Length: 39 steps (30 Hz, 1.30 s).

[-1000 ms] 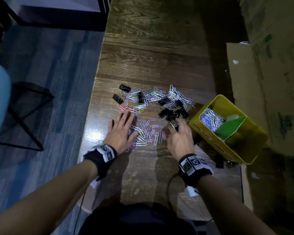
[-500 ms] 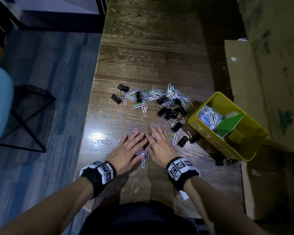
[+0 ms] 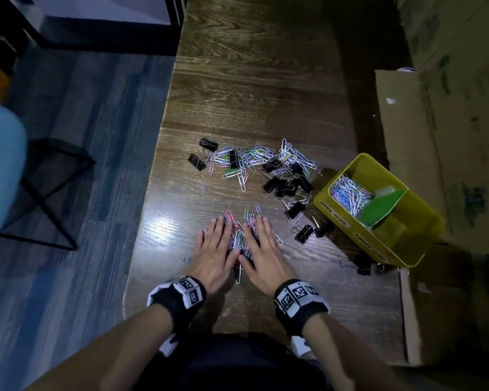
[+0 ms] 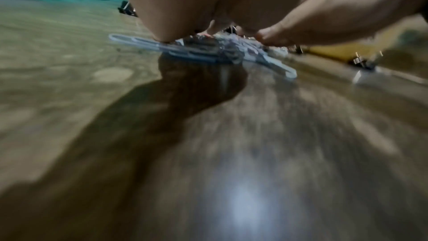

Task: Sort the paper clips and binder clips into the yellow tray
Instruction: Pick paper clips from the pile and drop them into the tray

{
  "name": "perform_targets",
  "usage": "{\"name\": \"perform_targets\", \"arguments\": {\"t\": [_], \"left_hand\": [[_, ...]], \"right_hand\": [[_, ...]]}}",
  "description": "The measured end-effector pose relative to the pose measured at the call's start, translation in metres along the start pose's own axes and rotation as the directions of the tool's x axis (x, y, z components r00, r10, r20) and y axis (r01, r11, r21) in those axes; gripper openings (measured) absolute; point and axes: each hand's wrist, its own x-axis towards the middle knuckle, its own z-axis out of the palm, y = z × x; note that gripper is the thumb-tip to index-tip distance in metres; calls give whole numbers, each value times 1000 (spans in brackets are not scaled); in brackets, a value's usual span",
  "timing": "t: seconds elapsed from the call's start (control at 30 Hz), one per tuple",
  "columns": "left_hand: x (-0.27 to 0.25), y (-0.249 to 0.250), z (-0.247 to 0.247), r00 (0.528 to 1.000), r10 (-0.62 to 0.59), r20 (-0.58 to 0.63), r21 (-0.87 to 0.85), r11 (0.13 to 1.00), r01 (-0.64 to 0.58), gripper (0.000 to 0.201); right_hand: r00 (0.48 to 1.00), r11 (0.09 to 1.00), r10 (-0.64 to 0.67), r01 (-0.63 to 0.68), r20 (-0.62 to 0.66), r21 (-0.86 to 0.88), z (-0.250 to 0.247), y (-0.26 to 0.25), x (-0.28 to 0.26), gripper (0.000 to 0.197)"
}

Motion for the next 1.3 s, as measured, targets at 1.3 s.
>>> {"name": "perform_targets", "arguments": {"t": [1.3], "left_hand": [[44,12,-41,971,185,152,93,975,-200,63]], "right_hand": [[961,985,-109,139,256,-102,-5,11,8,126]]}}
